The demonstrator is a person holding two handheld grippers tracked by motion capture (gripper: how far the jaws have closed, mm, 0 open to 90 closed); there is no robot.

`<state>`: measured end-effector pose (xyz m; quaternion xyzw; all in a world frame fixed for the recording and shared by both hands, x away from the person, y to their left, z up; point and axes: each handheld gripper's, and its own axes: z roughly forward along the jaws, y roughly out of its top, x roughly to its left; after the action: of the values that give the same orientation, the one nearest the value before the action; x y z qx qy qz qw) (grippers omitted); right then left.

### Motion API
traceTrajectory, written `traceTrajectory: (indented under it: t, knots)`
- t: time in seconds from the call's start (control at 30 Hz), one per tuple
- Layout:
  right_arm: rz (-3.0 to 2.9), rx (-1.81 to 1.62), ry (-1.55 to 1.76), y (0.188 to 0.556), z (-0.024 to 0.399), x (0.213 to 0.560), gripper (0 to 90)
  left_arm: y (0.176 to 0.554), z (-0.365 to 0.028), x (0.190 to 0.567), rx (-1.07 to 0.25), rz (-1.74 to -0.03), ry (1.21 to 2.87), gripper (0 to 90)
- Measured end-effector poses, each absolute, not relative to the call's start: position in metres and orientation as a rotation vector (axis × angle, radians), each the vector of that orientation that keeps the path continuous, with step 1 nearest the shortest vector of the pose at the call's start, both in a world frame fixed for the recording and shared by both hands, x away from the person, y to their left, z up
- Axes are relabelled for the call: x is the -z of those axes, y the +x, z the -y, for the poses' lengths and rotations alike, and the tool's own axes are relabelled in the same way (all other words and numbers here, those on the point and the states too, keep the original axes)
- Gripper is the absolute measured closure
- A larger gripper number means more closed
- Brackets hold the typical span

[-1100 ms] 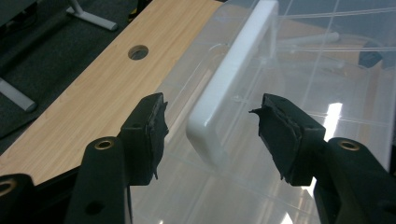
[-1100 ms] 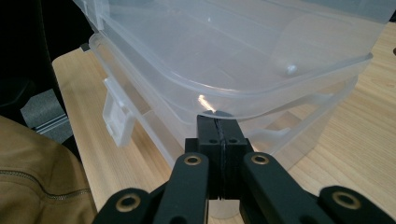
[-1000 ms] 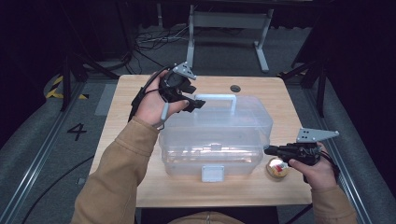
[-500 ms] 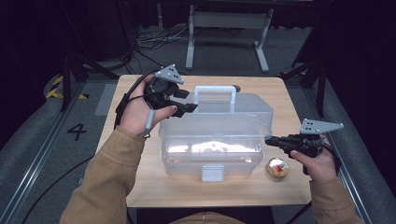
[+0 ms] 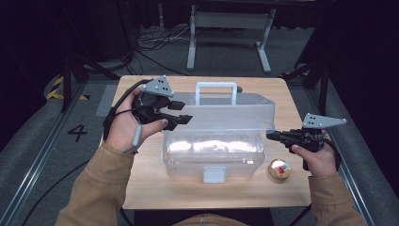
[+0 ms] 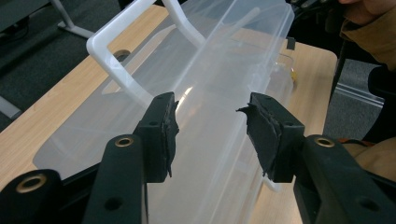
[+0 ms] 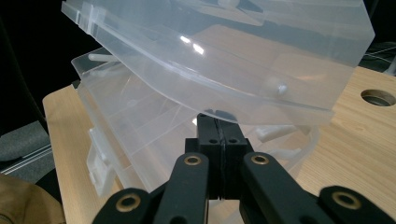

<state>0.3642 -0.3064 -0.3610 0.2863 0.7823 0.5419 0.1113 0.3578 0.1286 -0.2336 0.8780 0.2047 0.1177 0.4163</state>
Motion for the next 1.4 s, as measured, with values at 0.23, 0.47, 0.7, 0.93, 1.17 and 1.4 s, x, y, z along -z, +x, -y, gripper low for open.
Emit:
traceTrajectory:
  t: [0.23,0.47,0.7,0.93,1.17,1.4]
  knots:
    - [-2.282,-1.599,0.851,0.363,0.306,0.361,90.0,0.339,-0.130,0.242,-0.238,-0.473,2.200,65.6]
    - [-2.268,-1.603,0.860,0.362,0.305,0.360,90.0,0.328,-0.133,0.258,-0.161,-0.470,2.215,74.8]
    - [-2.236,-1.621,0.862,0.361,0.305,0.360,90.0,0.327,-0.137,0.278,-0.132,-0.502,2.227,79.2]
    - [-2.210,-1.634,0.874,0.361,0.304,0.360,90.0,0.331,-0.144,0.296,-0.172,-0.586,2.212,79.5]
    - [-2.198,-1.640,0.878,0.360,0.304,0.360,90.0,0.337,-0.152,0.313,-0.173,-0.653,2.165,79.7]
    - [-2.193,-1.634,0.876,0.359,0.304,0.361,90.0,0.344,-0.160,0.324,-0.220,-0.740,2.111,79.8]
